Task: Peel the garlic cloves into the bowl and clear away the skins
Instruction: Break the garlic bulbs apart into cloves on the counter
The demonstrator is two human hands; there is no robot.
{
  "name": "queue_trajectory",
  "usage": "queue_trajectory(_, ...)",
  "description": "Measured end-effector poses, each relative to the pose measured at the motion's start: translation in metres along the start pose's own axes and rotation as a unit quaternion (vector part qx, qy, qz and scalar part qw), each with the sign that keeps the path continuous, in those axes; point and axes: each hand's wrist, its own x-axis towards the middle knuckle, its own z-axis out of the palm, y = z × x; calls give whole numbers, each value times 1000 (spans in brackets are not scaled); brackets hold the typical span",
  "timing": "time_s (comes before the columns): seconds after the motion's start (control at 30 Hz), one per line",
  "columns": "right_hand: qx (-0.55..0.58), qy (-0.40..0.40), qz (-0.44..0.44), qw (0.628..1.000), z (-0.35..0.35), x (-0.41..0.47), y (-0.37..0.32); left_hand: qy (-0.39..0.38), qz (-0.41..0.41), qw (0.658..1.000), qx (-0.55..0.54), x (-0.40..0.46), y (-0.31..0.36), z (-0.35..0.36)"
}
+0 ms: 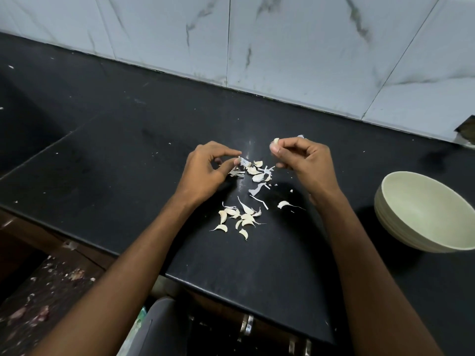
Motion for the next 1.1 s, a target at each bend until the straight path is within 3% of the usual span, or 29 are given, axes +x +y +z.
queue_trajectory(0.1, 19, 11, 2, 1000, -1, 1, -1, -66, 64, 992, 92, 11, 5, 11)
queue_trajectory(0.23, 55, 2, 25, 998, -1, -2, -1, -165, 124, 953, 223, 30, 13, 29)
queue_trajectory(0.33, 52, -17, 31, 998, 0, -5, -2, -172, 120, 947, 243, 34, 11, 30)
queue_trajectory(0.6, -40, -65, 35, 996, -2, -8, -3, -36, 56, 997, 43, 24, 9, 17)
queue_trajectory(0.9, -232, -14, -53, 971, -17, -14, -9, -55, 0, 992, -114, 23, 7, 23)
queue_trajectory(1.1, -300, -91, -38, 949, -33, -36, -14, -78, -51, 983, -157, 19, 6, 31)
